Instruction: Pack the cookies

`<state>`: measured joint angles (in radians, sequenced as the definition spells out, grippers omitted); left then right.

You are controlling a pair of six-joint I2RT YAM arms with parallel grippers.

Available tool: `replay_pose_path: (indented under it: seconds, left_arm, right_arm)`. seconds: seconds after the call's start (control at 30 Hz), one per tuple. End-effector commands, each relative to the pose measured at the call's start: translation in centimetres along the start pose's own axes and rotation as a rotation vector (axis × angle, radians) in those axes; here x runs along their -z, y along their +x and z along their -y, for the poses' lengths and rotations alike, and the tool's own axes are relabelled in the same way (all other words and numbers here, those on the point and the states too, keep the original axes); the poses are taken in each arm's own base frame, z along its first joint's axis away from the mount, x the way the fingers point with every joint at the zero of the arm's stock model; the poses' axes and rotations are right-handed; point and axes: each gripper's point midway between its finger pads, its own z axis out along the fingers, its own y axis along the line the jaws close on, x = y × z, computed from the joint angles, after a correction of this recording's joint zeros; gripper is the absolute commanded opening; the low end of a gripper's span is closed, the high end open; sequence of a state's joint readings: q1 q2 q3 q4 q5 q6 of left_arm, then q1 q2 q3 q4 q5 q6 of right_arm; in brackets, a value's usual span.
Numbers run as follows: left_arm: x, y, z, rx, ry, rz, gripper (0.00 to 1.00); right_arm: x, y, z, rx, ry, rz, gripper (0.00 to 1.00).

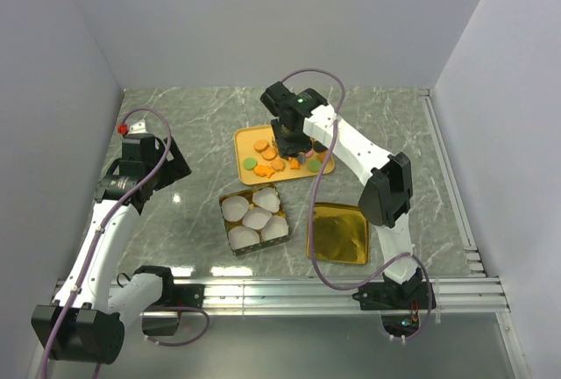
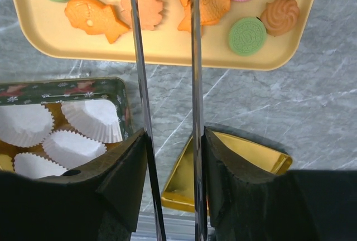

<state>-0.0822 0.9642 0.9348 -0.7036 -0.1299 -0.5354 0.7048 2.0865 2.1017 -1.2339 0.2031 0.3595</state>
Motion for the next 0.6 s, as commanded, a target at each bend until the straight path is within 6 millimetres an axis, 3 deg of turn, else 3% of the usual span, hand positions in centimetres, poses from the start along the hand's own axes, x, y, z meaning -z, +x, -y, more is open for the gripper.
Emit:
replay_pose_path:
  seconds: [0.0, 0.37, 0.47, 0.5, 0.57]
  left_arm:
    - [-0.05, -0.41, -0.02, -0.006, -0.004, 0.023, 0.94]
    - [0.11, -0.55, -0.11, -0.002, -0.008, 0.032, 0.94]
    - [0.04, -0.54, -0.11, -0.002, -0.008, 0.031, 0.93]
    - [0.07, -0.56, -0.11, -0.004, -0.008, 0.031, 0.93]
    - [-0.07, -0.47, -0.19, -0.002, -0.014, 0.027, 0.93]
  right_arm:
    - [0.61, -1.09, -0.26, 0.018, 0.011, 0.037, 0.46]
    - [-0.10, -1.11, -0.63, 0.038, 0.013, 0.029, 0.31]
    - [-0.24, -1.03, -0.68, 0.041, 0.010, 0.029, 0.21]
    - [-0.23, -1.10, -0.64, 0.038, 0.009, 0.032, 0.08]
    - [-0.13, -1.11, -0.73, 0.037, 0.007, 0.032, 0.00]
